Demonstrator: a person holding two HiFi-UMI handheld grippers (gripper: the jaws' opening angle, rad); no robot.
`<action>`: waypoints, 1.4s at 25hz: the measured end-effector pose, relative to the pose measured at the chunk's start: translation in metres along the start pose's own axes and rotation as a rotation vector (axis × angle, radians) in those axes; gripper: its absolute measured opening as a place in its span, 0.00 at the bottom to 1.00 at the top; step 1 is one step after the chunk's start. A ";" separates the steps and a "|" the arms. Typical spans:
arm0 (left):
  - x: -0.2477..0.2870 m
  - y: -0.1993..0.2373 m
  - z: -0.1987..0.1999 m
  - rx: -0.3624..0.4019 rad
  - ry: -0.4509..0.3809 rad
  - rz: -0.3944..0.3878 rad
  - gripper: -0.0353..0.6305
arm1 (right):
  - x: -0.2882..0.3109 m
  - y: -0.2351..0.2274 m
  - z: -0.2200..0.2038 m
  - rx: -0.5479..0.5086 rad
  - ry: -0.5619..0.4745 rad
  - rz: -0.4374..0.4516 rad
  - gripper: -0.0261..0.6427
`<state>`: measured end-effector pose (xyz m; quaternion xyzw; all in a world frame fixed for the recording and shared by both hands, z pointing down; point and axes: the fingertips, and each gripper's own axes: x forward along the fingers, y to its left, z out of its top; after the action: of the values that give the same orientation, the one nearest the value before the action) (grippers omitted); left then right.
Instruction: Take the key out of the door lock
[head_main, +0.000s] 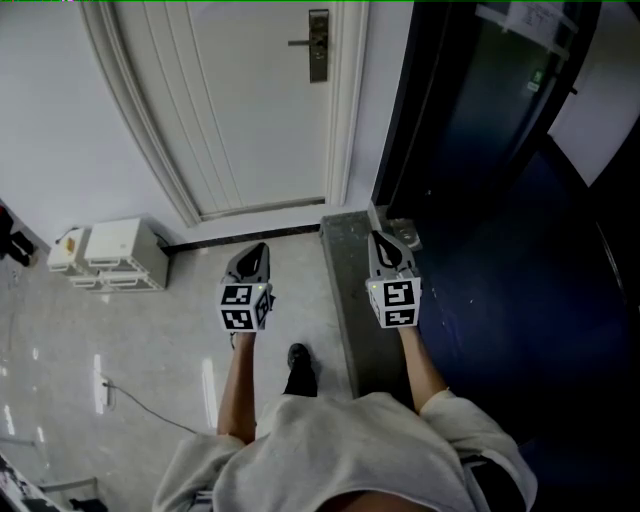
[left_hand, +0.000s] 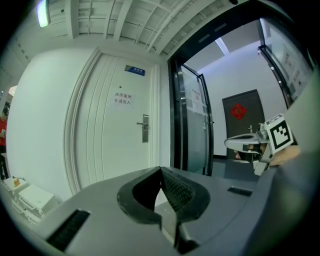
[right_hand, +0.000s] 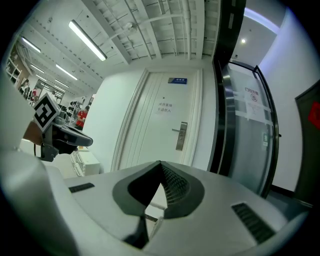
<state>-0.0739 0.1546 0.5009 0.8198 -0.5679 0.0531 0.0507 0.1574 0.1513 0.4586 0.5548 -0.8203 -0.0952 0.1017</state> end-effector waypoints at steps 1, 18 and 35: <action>0.012 0.011 0.005 0.000 -0.002 -0.005 0.08 | 0.016 -0.001 0.004 -0.002 0.001 -0.004 0.07; 0.185 0.184 0.056 -0.001 -0.014 -0.019 0.08 | 0.258 0.003 0.039 -0.024 0.012 -0.012 0.07; 0.276 0.208 0.051 0.006 0.023 -0.065 0.08 | 0.333 -0.029 0.014 -0.009 0.047 -0.042 0.07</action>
<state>-0.1705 -0.1809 0.4955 0.8374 -0.5401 0.0624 0.0564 0.0583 -0.1687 0.4576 0.5737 -0.8052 -0.0880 0.1214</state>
